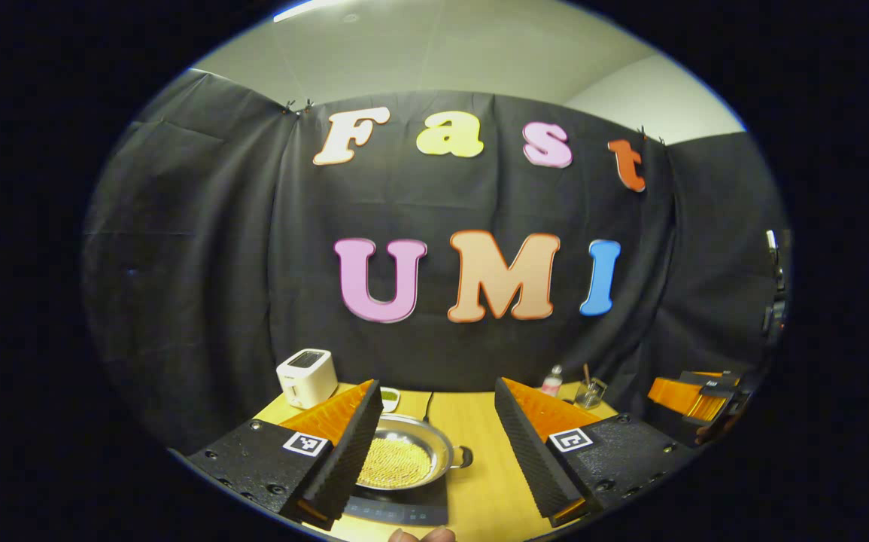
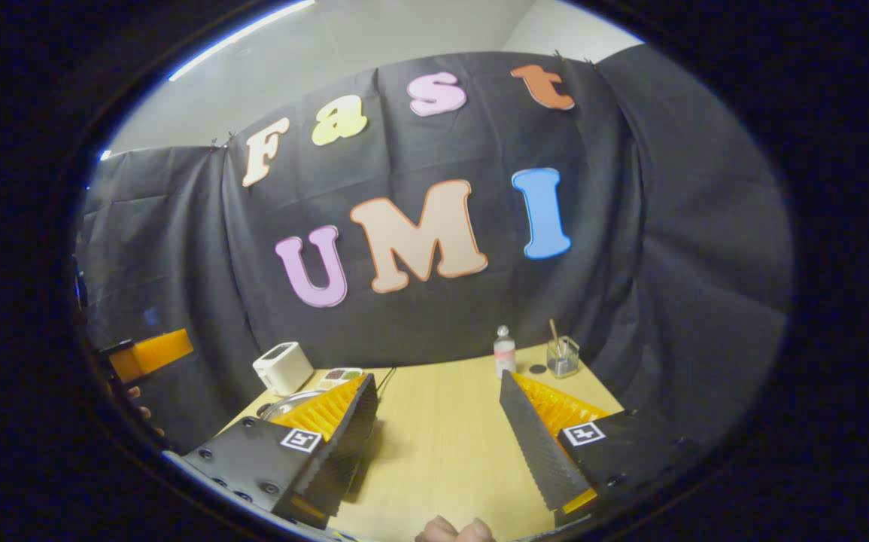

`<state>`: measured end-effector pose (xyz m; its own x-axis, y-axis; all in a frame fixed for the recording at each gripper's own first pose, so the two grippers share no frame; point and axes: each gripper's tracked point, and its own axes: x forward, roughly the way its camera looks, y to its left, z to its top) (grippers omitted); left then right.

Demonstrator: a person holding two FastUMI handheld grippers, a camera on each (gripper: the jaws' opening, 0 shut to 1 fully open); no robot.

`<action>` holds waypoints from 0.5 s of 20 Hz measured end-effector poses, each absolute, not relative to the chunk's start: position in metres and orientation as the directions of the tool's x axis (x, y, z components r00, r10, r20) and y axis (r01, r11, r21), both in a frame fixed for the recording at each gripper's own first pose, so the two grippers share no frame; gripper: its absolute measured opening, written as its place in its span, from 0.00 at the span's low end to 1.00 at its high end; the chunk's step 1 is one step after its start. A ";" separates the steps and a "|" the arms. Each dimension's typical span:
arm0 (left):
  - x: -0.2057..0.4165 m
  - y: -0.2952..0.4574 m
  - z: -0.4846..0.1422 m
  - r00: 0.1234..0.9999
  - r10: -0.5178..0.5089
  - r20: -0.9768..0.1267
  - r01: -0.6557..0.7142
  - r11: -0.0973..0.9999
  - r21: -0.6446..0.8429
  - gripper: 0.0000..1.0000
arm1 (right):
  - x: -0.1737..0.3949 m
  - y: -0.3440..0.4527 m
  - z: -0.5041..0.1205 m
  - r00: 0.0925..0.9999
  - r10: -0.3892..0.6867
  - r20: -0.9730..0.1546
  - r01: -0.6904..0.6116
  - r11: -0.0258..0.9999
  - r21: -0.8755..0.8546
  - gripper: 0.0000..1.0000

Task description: First push the handle of the pot to place it horizontally, then grasp the pot with both hands and set it on the induction cooktop.

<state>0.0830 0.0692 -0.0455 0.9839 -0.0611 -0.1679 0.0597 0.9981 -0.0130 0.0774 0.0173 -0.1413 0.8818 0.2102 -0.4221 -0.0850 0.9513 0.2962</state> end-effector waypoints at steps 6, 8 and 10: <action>0.050 0.073 0.010 0.993 -0.115 -0.017 0.116 0.987 0.113 0.91 | 0.059 0.047 -0.096 0.921 0.208 -0.330 -0.144 0.968 0.206 0.99; 0.037 0.072 0.008 0.991 -0.129 -0.025 0.131 0.988 0.081 0.94 | 0.055 0.060 -0.073 0.936 0.212 -0.281 -0.157 0.966 0.206 0.92; 0.027 0.079 0.005 0.991 -0.131 -0.038 0.133 0.989 0.061 0.94 | 0.049 0.067 -0.053 0.953 0.204 -0.226 -0.163 0.969 0.188 0.92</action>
